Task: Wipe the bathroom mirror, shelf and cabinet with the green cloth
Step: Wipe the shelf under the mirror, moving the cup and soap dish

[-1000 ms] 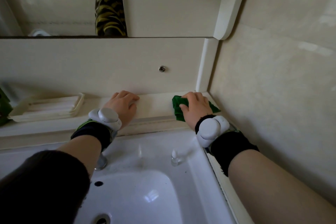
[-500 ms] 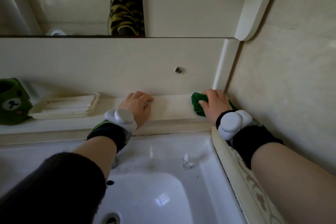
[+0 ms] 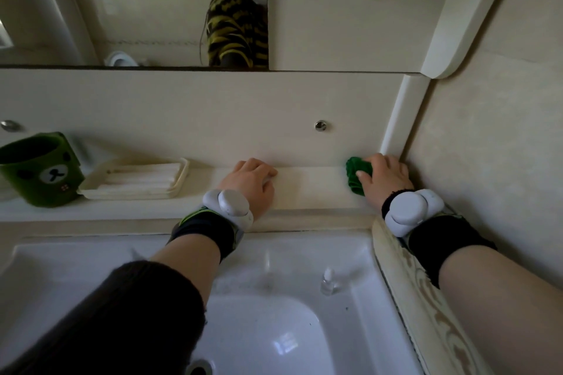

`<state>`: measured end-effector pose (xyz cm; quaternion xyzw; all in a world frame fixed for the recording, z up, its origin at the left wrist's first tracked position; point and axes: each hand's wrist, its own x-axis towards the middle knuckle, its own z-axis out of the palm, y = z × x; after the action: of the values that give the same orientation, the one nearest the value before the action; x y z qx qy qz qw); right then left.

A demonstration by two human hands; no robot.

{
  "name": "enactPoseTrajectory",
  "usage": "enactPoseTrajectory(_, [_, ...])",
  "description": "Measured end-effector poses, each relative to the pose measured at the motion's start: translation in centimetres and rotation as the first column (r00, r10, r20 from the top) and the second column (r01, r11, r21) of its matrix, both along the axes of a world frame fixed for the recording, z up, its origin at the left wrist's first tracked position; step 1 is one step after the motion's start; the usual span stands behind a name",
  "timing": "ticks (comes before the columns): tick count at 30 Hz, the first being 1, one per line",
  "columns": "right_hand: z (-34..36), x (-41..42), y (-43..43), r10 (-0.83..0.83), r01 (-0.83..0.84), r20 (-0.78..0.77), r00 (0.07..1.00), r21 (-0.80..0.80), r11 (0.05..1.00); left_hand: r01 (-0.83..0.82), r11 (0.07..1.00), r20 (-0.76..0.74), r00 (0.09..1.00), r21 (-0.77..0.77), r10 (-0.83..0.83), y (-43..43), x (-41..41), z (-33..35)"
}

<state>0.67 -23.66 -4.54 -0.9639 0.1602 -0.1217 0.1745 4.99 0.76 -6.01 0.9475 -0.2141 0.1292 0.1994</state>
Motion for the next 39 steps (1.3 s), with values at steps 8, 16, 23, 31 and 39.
enactPoseTrajectory(8, [0.1,-1.4,1.0,0.011,-0.012,-0.015,1.0,-0.043,0.999,-0.037,0.999,0.019,0.999,-0.011,0.037,-0.3,0.1,-0.2])
enactPoseTrajectory(16, [-0.2,-3.1,2.5,0.068,-0.069,-0.005,0.998,-0.079,0.995,-0.017,1.0,-0.003,1.0,0.009,0.017,-0.2,0.0,0.0])
enactPoseTrajectory(23, [-0.1,-4.0,3.5,0.125,-0.128,-0.04,0.991,-0.072,0.989,-0.022,1.0,0.025,0.999,0.017,0.021,-0.1,-0.4,-0.1])
enactPoseTrajectory(31, [-0.2,-4.6,4.5,0.165,-0.168,-0.044,0.985,-0.08,0.983,-0.015,0.999,0.009,1.0,0.038,0.015,-0.2,-0.7,-0.1])
enactPoseTrajectory(39, [-0.4,-4.5,5.3,0.2,-0.203,-0.04,0.979,-0.092,0.975,-0.016,0.999,0.023,1.0,0.045,0.015,-0.1,-0.8,-0.3])
